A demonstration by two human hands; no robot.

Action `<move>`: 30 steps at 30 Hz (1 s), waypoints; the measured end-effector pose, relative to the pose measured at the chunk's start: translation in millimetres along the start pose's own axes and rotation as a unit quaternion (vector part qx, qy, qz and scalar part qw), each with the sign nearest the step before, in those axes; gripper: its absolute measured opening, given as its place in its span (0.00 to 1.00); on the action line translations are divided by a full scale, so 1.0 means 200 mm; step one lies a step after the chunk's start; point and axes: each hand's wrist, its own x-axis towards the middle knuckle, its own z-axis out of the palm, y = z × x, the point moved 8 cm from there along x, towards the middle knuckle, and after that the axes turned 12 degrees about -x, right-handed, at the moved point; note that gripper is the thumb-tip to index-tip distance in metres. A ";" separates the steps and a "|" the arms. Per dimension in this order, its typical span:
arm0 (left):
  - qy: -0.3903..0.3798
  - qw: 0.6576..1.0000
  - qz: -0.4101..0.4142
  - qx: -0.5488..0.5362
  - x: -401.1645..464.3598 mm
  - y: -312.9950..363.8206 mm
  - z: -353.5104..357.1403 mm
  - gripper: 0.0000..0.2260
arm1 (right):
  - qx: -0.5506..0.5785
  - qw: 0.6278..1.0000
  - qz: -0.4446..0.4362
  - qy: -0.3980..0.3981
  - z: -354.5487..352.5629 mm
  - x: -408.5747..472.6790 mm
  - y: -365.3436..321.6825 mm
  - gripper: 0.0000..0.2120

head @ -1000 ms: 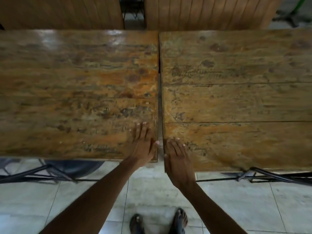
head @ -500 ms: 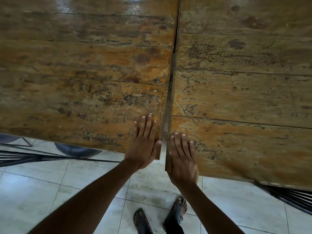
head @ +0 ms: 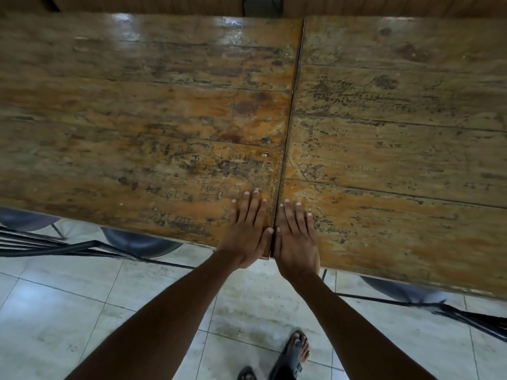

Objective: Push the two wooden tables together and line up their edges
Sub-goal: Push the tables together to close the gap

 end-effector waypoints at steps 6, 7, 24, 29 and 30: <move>-0.082 0.995 -0.053 -0.007 -0.05 0.01 -0.15 0.32 | -0.012 0.990 -0.027 -0.135 -0.11 0.10 -0.02 0.29; -0.065 0.997 -0.048 -0.001 -0.09 0.01 -0.22 0.32 | -0.004 0.990 -0.019 -0.141 -0.19 0.11 -0.04 0.30; 0.202 0.972 -0.091 0.073 -1.53 -1.14 -1.74 0.31 | -0.012 0.986 -0.161 0.046 -1.39 0.07 -1.98 0.29; 0.263 0.949 -0.158 0.068 -2.21 -1.76 -1.93 0.31 | -0.014 0.966 -0.251 0.068 -1.48 -0.08 -2.88 0.30; 0.269 0.945 -0.175 0.064 -2.32 -1.87 -1.96 0.31 | -0.009 0.961 -0.267 0.071 -1.49 -0.11 -3.03 0.30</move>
